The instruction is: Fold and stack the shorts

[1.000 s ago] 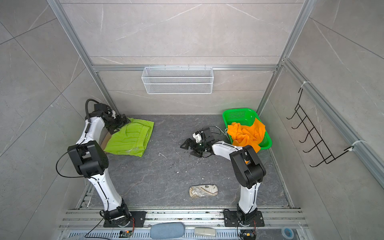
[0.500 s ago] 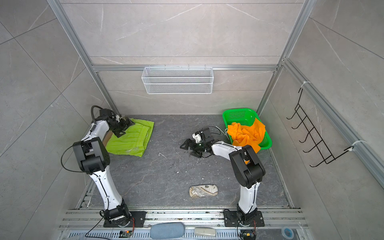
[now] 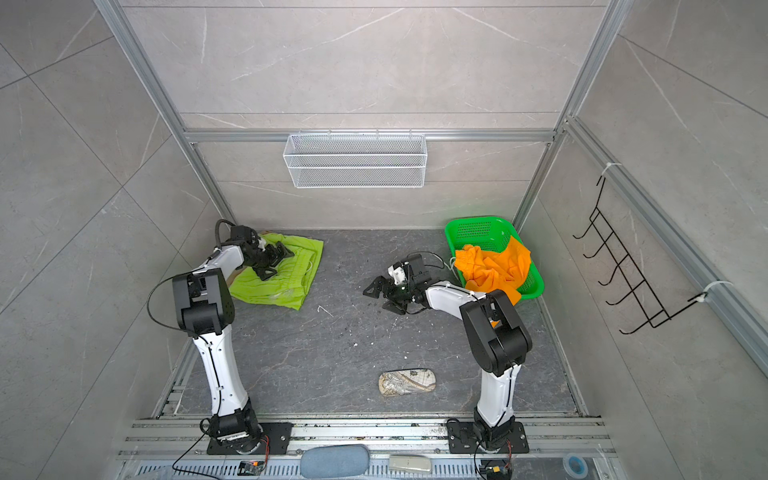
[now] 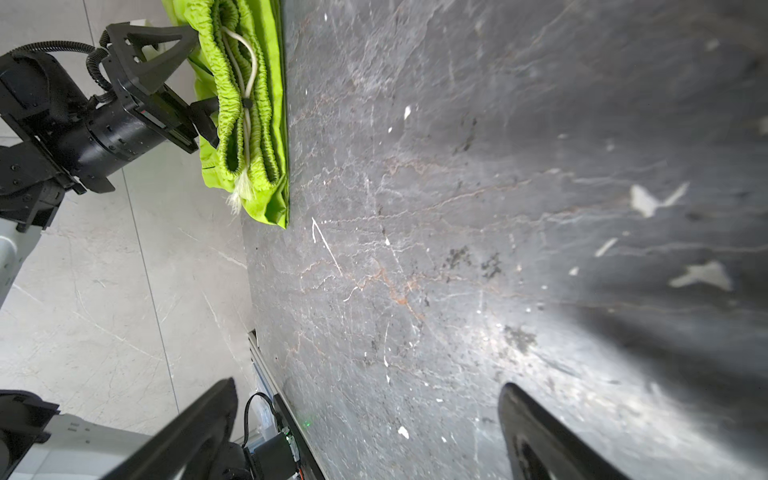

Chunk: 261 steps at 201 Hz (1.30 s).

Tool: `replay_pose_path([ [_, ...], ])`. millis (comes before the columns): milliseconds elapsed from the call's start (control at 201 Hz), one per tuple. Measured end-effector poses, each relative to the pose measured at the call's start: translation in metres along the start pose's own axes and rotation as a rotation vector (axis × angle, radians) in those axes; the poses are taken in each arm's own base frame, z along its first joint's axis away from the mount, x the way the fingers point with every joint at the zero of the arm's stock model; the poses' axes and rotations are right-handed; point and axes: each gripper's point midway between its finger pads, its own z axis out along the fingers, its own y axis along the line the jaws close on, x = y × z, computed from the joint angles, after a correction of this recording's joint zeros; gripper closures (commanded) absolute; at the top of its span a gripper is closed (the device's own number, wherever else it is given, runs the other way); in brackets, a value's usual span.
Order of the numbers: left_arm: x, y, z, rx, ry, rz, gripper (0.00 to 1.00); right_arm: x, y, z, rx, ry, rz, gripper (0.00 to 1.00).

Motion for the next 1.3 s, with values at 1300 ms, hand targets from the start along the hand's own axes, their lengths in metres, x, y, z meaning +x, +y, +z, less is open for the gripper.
replay_pose_path([
  [1300, -0.024, -0.023, -0.046, 0.211, -0.170, -0.286, 0.00, 0.002, -0.011, -0.014, 0.054, -0.015, -0.013, 0.01],
])
